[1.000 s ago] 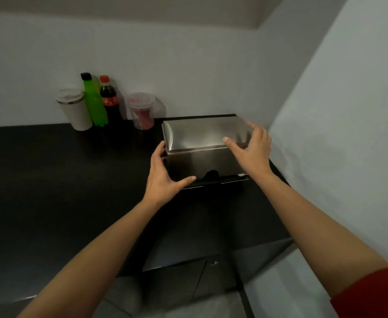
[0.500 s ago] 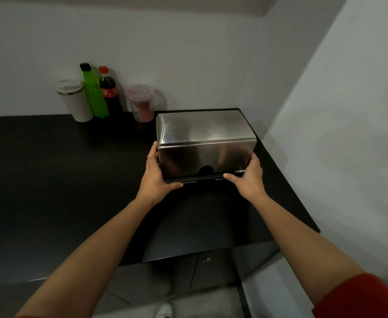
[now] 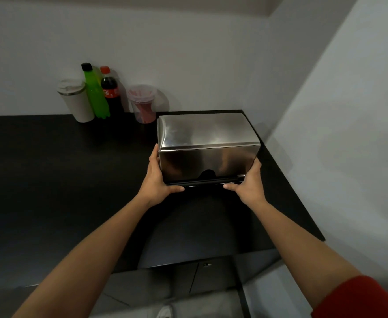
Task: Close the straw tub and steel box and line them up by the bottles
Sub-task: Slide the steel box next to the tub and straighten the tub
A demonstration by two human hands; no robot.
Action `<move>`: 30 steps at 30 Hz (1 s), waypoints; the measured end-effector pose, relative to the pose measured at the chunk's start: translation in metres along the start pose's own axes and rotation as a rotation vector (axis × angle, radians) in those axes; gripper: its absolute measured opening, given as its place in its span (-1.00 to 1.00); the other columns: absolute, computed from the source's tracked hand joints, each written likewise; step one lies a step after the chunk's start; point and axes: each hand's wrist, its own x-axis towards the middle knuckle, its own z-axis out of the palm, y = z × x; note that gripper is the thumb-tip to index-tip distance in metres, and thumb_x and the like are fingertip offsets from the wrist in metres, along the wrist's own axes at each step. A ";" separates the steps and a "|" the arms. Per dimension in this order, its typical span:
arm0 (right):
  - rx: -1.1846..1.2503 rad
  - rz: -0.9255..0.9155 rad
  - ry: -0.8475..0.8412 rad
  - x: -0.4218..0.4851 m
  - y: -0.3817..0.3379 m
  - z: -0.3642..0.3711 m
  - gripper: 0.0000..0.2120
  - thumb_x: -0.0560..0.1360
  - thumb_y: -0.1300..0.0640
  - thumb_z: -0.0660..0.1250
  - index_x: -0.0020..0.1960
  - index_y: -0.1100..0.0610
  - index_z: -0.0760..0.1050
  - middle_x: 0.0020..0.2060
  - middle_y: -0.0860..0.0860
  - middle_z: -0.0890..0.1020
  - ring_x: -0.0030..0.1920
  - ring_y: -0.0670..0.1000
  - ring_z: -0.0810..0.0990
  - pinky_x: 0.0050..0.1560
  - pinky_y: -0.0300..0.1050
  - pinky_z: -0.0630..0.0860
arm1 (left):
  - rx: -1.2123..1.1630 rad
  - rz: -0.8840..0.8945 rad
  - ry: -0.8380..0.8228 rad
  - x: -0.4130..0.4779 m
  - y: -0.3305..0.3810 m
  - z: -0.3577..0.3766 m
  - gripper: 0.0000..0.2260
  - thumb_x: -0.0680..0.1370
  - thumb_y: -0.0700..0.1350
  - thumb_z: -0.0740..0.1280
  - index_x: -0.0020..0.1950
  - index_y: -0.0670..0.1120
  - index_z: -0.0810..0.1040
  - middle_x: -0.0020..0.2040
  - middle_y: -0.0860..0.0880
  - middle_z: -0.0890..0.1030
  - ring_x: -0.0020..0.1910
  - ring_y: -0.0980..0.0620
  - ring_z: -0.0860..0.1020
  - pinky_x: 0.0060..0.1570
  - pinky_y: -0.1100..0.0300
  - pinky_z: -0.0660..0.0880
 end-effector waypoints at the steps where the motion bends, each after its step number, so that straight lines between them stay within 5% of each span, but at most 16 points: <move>1: 0.001 -0.002 0.008 0.001 0.001 0.002 0.03 0.18 0.24 0.59 0.44 0.05 0.01 0.38 0.06 0.30 0.38 0.06 0.28 0.29 -0.15 0.22 | -0.001 -0.002 -0.003 0.000 0.000 0.000 0.22 0.18 -0.12 0.62 0.46 0.20 -0.27 0.50 0.04 0.02 0.47 0.04 0.09 0.42 -0.05 0.18; 30: -0.006 0.024 0.016 0.101 0.004 0.033 -0.02 0.21 0.21 0.58 0.41 0.00 0.02 0.36 0.06 0.33 0.37 0.06 0.31 0.26 -0.16 0.24 | -0.011 0.021 -0.008 0.108 -0.021 -0.006 0.20 0.17 -0.11 0.63 0.49 0.12 -0.21 0.50 -0.02 0.06 0.45 0.02 0.12 0.39 0.07 0.20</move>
